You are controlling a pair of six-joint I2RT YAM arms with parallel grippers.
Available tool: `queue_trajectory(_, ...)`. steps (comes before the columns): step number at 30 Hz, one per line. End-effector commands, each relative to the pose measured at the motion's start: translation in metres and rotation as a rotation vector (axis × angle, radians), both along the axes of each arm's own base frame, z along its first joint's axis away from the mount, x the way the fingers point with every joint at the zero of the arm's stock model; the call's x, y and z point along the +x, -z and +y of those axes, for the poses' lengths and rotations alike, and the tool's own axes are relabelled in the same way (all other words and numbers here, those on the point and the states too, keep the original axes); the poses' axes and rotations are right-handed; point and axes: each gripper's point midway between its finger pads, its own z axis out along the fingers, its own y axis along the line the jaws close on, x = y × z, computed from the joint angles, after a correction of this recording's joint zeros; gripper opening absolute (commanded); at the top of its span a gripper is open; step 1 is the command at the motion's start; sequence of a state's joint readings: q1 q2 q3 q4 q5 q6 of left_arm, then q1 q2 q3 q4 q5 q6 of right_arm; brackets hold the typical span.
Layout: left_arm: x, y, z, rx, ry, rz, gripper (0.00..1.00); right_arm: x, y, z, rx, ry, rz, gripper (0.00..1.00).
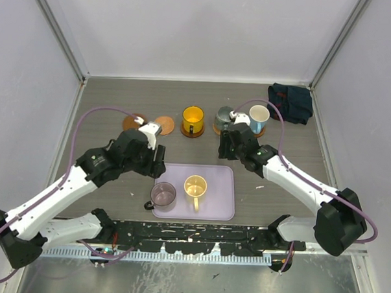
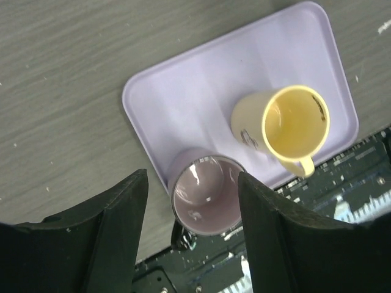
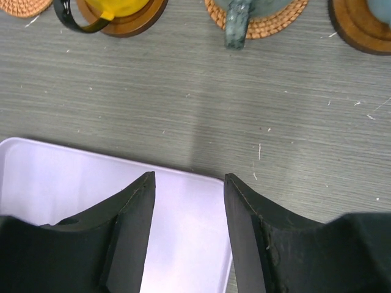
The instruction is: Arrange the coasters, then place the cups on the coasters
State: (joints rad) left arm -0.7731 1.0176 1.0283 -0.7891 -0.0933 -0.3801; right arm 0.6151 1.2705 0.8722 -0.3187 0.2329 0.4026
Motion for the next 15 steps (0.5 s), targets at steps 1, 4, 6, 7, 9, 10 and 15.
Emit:
queue_trajectory(1,-0.040,0.001,0.004,-0.069,0.065,0.105,0.62,-0.009,-0.005,0.012,0.032,-0.059,0.001,0.54)
queue_trajectory(4,-0.065,0.010,0.005,-0.054,0.106,0.202,0.62,-0.012,-0.004,0.009,0.023,-0.055,-0.001,0.55)
queue_trajectory(6,-0.080,0.019,0.008,-0.016,0.129,0.254,0.62,-0.013,-0.004,0.009,0.024,-0.051,-0.001,0.55)
queue_trajectory(7,-0.086,0.023,0.010,0.003,0.134,0.270,0.63,-0.013,-0.003,0.009,0.025,-0.050,0.002,0.54)
queue_trajectory(9,-0.095,0.034,0.016,0.029,0.123,0.301,0.64,-0.013,-0.002,0.010,0.030,-0.050,0.006,0.54)
queue_trajectory(10,-0.101,0.043,0.019,0.041,0.116,0.323,0.65,-0.013,-0.002,0.012,0.034,-0.052,0.007,0.54)
queue_trajectory(15,-0.108,0.054,0.024,0.006,0.066,0.330,0.66,-0.014,-0.001,0.014,0.037,-0.062,0.009,0.54)
